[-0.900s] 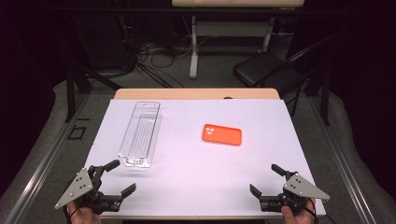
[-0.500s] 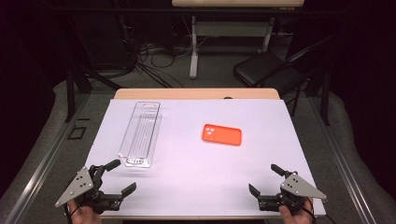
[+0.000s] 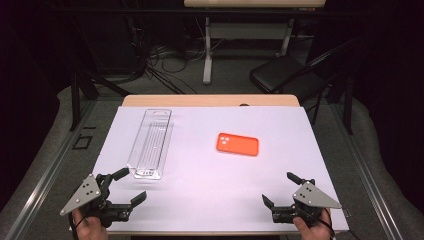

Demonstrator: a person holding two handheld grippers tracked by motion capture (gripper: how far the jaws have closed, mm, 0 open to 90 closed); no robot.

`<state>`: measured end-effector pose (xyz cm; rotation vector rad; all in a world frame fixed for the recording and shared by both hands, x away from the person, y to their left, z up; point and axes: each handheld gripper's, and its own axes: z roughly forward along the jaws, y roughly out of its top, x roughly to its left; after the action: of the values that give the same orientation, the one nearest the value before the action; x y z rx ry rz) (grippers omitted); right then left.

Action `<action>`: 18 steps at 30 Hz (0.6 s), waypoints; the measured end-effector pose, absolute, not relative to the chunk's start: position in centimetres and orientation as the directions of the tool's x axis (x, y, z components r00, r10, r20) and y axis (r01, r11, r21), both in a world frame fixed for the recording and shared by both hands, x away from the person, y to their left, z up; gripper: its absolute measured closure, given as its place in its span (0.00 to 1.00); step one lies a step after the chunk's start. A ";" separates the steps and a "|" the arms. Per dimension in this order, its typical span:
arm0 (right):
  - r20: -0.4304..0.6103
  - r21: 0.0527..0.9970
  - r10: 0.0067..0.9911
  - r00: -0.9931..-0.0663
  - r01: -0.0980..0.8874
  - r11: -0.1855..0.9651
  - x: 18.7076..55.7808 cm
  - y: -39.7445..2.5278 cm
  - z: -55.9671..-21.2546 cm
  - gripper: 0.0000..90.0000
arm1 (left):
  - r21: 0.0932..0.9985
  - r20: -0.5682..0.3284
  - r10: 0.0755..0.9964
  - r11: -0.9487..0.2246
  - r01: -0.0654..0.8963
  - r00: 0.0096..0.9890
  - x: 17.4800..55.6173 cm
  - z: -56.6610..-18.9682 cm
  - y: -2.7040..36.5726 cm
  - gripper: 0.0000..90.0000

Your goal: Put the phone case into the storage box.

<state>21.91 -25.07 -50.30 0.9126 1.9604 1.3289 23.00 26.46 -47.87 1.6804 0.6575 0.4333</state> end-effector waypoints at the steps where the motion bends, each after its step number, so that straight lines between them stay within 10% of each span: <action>1: -0.091 0.941 0.802 -0.590 0.213 0.263 22.0 -25.0 -50.1 0.00 | 0.973 -0.074 0.630 -0.124 0.195 0.773 23.1 -47.8 26.4 0.08; 18: 0.054 0.902 0.827 -0.560 0.382 0.200 25.8 -25.1 -47.8 0.00 | 0.952 -0.146 0.606 -0.127 0.277 0.782 27.5 -45.2 24.9 0.08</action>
<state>25.80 -25.15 -47.84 1.1234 2.0345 1.3278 27.45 24.86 -45.17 1.7180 0.6969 0.3260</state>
